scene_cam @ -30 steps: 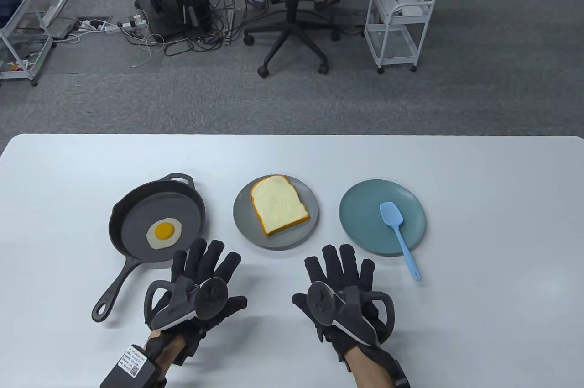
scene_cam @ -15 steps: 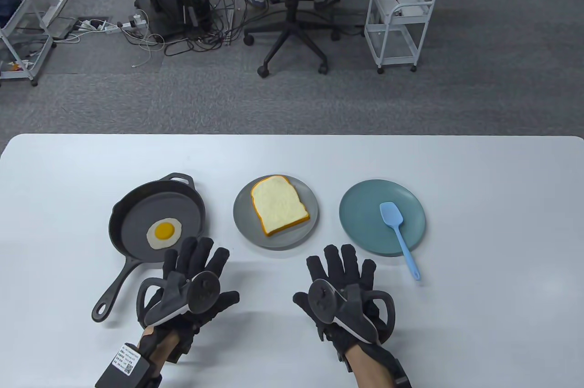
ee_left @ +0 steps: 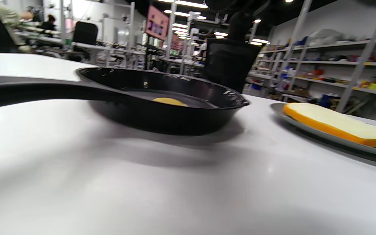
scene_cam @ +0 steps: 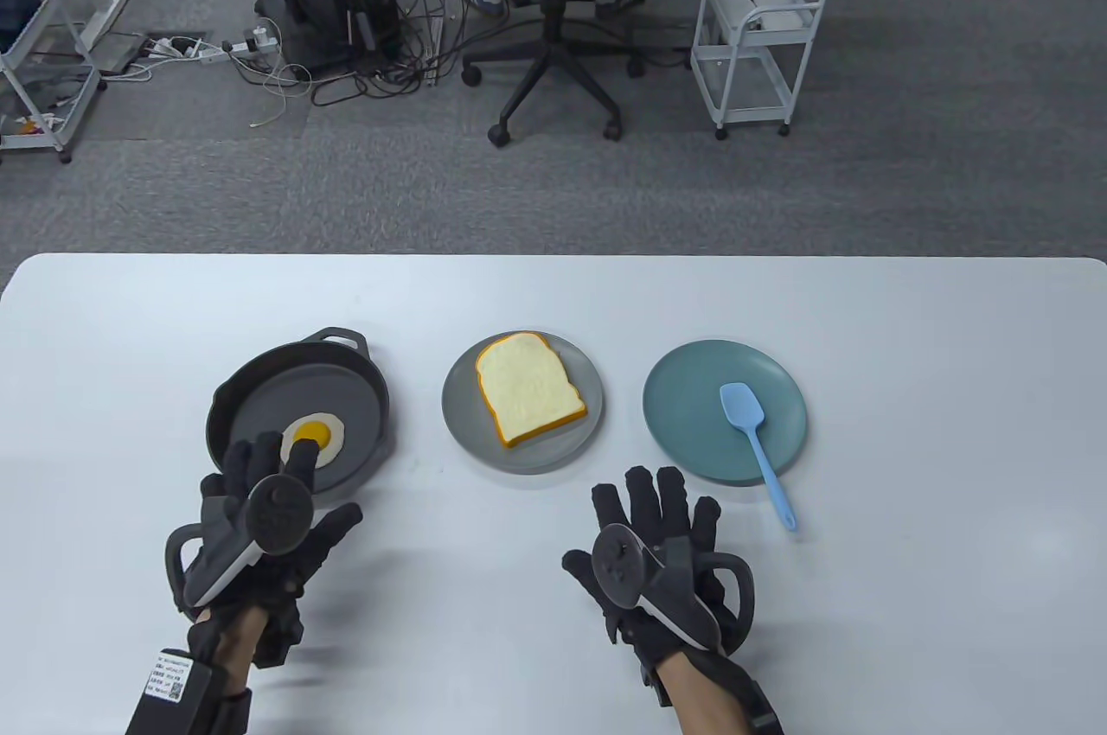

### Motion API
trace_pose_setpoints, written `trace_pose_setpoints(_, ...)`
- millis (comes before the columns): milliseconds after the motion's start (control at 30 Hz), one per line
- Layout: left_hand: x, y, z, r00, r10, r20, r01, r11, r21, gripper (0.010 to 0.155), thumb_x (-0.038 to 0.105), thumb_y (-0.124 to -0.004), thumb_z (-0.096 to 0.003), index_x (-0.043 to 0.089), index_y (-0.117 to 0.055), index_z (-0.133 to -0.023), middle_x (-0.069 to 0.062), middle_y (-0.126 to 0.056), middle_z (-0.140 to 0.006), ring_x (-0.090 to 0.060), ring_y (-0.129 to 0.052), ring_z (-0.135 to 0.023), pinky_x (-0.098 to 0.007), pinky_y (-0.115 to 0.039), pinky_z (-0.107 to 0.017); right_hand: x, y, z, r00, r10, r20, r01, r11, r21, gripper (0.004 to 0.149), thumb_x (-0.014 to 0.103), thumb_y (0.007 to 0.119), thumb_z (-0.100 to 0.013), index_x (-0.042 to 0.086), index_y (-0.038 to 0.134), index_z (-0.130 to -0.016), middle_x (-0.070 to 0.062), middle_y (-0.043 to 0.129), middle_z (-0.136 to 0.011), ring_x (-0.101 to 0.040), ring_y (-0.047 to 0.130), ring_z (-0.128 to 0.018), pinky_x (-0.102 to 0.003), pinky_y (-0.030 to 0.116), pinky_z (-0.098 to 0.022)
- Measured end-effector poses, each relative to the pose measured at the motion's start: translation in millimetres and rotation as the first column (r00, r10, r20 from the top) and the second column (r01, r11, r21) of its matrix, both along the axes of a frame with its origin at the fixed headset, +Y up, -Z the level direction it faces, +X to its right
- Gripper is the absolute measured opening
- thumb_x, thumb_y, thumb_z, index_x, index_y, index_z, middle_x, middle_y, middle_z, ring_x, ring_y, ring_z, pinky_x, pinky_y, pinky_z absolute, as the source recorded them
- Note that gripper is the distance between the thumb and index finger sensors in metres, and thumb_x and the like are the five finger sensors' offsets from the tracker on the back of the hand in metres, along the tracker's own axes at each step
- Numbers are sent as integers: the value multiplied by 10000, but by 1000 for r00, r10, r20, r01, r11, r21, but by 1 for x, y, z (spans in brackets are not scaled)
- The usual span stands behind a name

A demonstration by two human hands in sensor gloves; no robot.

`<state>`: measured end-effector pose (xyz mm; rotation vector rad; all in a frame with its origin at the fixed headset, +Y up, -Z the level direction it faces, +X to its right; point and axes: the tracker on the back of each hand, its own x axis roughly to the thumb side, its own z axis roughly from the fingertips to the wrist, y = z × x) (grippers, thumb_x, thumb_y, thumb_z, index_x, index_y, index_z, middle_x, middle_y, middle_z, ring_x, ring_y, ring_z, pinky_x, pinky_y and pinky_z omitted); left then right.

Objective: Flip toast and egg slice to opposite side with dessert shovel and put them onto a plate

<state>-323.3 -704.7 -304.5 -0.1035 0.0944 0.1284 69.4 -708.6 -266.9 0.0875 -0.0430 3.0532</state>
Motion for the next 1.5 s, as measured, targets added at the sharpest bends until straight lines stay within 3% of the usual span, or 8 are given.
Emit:
trace_pose_setpoints(133,-22,-11,-4,992,77,-100,-82,995,-56,995,762,-550,-343,259,-210,-1131,-164,-132,-1220,-506,-171,-1119,-677,-245,-790,5,-2,-2,1000,-2,28,2,1000,-12,838,728,591,-382,306,545,-1104,-93,479,-1272,-429,371,-1147,-715,347,-742)
trace_pose_setpoints(400,-48,-39,-13,955,-13,-297,-59,970,-234,1010,703,-645,-363,160,-251,-1117,-195,-200,-1204,-515,-285,-1107,-642,-328,-794,11,-2,-4,998,-23,53,25,999,-32,842,727,594,-384,297,542,-1106,-101,490,-1267,-428,388,-1144,-711,358,-742)
trace_pose_setpoints(667,-50,-53,-19,909,-122,-399,30,972,-231,898,633,-723,-377,168,-426,-1086,-145,-547,-1129,-390,-713,-987,-539,-661,-717,10,-2,-4,998,-24,53,27,998,-52,848,726,596,-386,286,534,-1109,-108,496,-1264,-431,405,-1139,-708,379,-739)
trace_pose_setpoints(800,-46,-54,-21,871,-199,-450,122,973,-194,710,516,-789,-397,226,-604,-1019,-58,-768,-974,-294,-877,-790,-483,-764,-638,9,-2,-3,998,-27,54,29,998,-54,849,724,597,-387,283,532,-1110,-110,500,-1262,-431,407,-1140,-708,380,-739)
trace_pose_setpoints(900,-49,-56,-21,841,-214,-497,149,975,-167,512,442,-796,-416,279,-762,-901,83,-950,-633,-187,-1001,-464,-485,-809,-611,9,-2,-4,998,-28,53,31,998,-58,841,714,612,-392,278,536,-1107,-115,504,-1260,-431,414,-1137,-700,397,-739)
trace_pose_setpoints(1100,-57,-54,-19,837,-111,-536,39,989,-145,410,543,-810,-388,318,-891,-721,150,-977,-285,-145,-976,-134,-419,-903,-426,9,-2,-4,998,-32,53,35,997,-61,838,708,617,-396,270,540,-1106,-118,508,-1258,-433,416,-1135,-694,406,-739)
trace_pose_setpoints(1300,-64,-53,-16,830,-45,-556,-32,991,-129,391,561,-822,-370,298,-925,-640,153,-975,-225,-149,-971,-95,-412,-904,-350,9,-2,-4,998,-32,51,35,997,-62,837,706,618,-397,268,540,-1106,-120,507,-1257,-433,416,-1135,-694,404,-740)
trace_pose_setpoints(1500,-59,-40,-13,849,-42,-526,1,997,-77,399,570,-829,-357,297,-942,-627,155,-976,-217,-139,-966,-86,-391,-889,-264,10,-2,-4,998,-36,54,39,997,-60,838,705,618,-397,266,539,-1106,-119,507,-1257,-431,416,-1136,-696,400,-740)
